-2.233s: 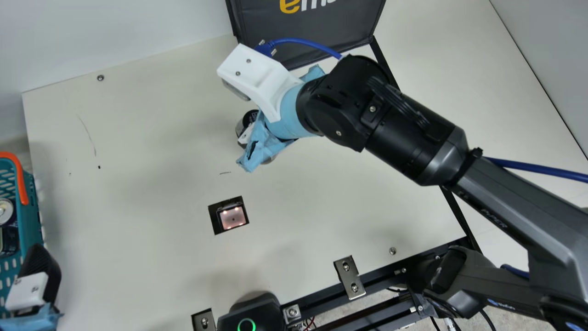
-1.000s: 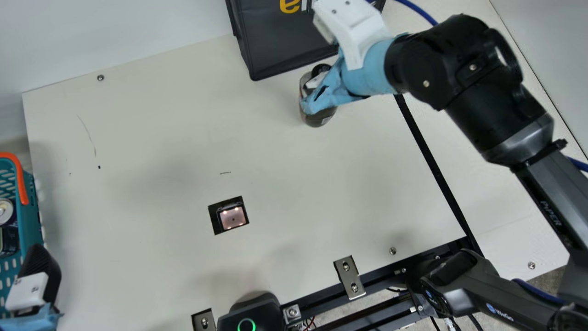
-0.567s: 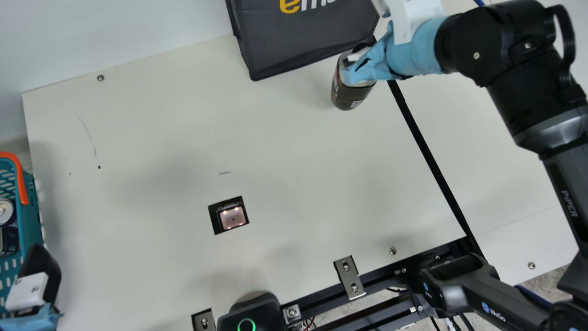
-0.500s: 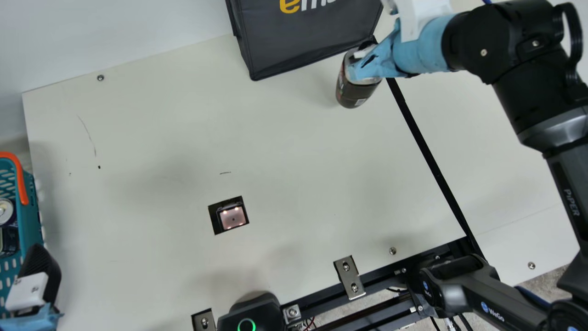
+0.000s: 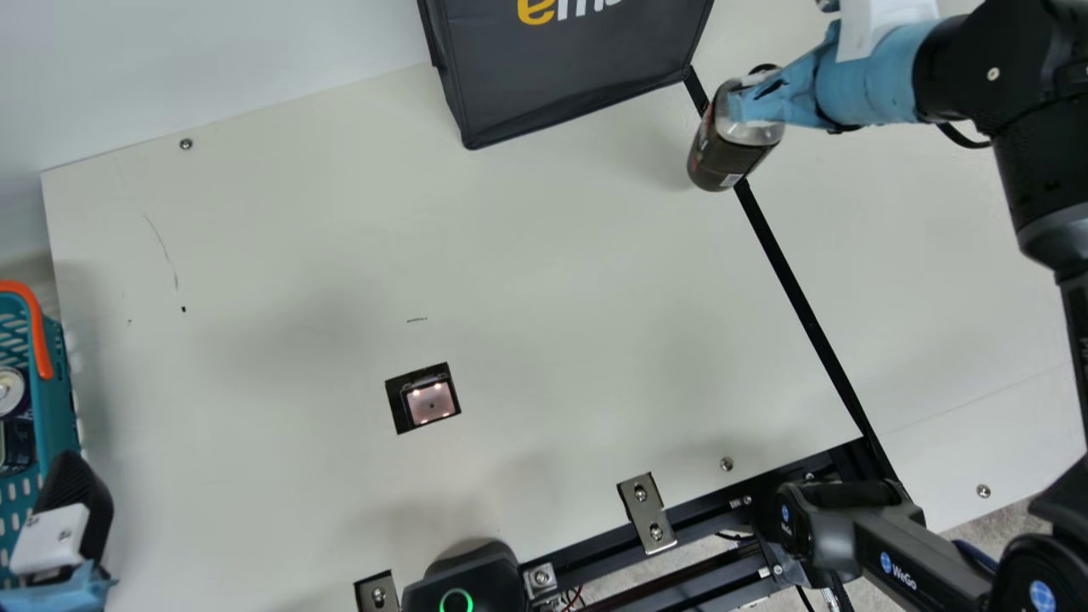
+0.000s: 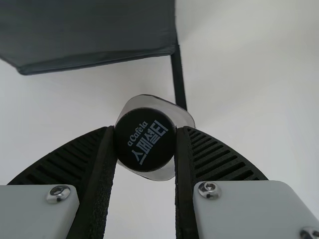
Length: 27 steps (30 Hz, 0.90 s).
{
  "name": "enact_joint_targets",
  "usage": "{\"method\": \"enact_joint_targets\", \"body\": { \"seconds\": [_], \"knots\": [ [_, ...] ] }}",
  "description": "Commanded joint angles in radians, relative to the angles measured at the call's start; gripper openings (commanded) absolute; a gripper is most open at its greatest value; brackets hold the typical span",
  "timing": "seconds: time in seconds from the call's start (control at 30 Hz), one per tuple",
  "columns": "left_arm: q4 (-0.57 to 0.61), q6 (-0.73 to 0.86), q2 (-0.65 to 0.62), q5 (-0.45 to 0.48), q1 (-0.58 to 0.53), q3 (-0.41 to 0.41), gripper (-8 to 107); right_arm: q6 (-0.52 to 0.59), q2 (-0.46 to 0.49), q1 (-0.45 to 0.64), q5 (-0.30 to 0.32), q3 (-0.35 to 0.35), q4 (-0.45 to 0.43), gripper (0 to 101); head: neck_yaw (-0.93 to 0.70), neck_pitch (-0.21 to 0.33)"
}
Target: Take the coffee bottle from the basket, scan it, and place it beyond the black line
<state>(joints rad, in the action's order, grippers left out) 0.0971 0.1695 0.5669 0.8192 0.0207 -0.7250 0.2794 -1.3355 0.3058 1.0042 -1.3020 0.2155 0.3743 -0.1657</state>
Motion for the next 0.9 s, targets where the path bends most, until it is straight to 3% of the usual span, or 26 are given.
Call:
{"method": "enact_joint_targets", "body": {
  "seconds": [0.0, 0.87],
  "knots": [
    [0.0, 0.0, 0.0, 0.0, 0.0, 0.0, 90, 0.005, -0.003, 0.03, -0.003, 0.002, 0.006, 0, 0.002, 0.027],
    [0.0, 0.0, 0.0, 0.0, 0.0, 0.0, 90, 0.024, -0.057, 0.211, -0.061, 0.022, 0.001, 0, 0.002, 0.027]
  ]
}}
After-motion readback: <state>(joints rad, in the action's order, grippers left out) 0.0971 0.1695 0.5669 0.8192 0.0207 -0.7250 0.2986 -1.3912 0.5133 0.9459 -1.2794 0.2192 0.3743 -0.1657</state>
